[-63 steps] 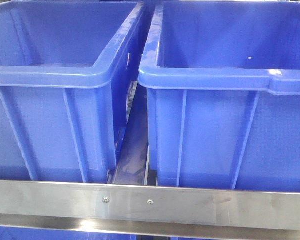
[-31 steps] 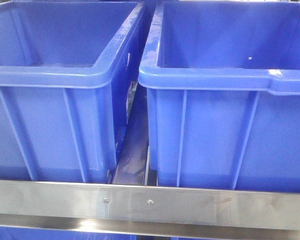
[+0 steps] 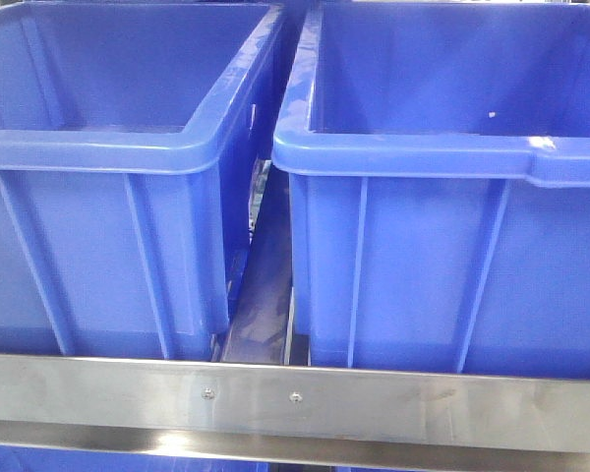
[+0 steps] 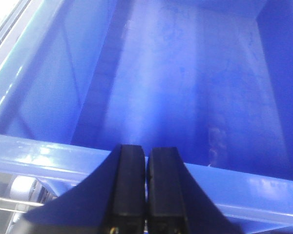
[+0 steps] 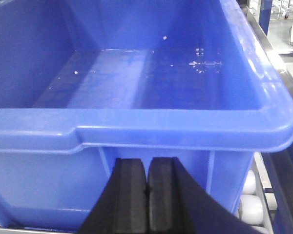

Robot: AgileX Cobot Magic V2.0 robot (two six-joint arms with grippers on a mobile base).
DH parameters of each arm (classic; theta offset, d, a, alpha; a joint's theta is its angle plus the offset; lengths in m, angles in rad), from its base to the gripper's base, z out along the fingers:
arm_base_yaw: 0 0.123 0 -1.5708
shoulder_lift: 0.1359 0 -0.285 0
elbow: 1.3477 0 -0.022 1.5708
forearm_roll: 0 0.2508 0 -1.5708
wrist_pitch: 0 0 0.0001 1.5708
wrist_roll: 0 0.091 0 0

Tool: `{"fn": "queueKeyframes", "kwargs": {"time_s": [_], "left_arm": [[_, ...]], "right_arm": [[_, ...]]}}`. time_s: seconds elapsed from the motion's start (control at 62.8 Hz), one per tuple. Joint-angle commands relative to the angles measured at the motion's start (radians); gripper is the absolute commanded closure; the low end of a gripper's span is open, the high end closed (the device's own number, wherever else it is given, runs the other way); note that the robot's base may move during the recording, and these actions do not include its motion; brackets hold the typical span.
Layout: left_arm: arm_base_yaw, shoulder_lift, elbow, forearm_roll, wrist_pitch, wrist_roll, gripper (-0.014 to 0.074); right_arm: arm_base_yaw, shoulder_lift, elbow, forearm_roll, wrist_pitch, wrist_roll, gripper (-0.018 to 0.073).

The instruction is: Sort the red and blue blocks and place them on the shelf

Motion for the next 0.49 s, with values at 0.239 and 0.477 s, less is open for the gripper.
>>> {"fn": "queueKeyframes", "kwargs": {"time_s": [0.239,0.477], "left_arm": [[-0.001,-0.003,-0.029,-0.005,-0.074,-0.001,0.0472],[-0.001,-0.003,-0.029,-0.005,-0.074,-0.001,0.0472]], "right_arm": [[-0.006,-0.017,0.002,-0.011,-0.095,-0.009,0.051],[-0.006,-0.017,0.002,-0.011,-0.095,-0.009,0.051]]}}
